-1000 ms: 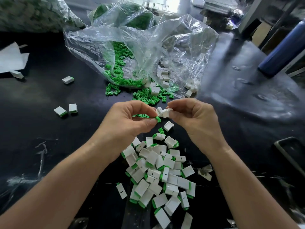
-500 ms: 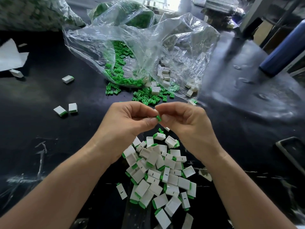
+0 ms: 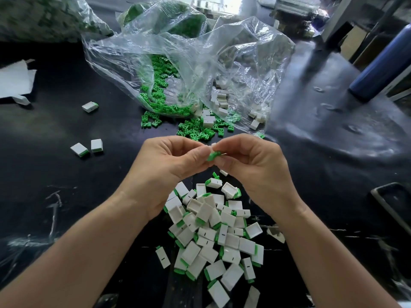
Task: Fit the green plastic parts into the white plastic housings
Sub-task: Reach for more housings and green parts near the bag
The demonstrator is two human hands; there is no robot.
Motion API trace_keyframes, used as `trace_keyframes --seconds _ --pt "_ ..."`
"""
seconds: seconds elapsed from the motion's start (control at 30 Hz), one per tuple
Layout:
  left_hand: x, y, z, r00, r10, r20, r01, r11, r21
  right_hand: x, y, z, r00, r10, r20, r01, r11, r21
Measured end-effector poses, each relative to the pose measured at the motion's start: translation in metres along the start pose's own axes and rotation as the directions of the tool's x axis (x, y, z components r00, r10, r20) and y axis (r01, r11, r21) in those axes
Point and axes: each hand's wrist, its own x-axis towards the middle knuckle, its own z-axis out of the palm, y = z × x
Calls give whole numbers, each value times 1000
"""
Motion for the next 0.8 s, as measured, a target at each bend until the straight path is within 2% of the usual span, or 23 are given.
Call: trace_keyframes --seconds 0.17,0.33,0.63,0.8 --pt "0 -1 -2 999 20 -28 -18 997 73 1 -3 -2 996 89 0 -88 989 118" --pt "0 -2 -3 1000 16 -22 -14 995 94 0 -6 -3 994 107 -25 -102 982 156" --pt "-3 0 0 998 37 43 -42 990 138 0 -5 -5 999 26 -47 -25 1000 12" --pt "-4 0 0 998 43 49 -50 985 163 0 -6 -3 998 18 -52 -18 1000 2"
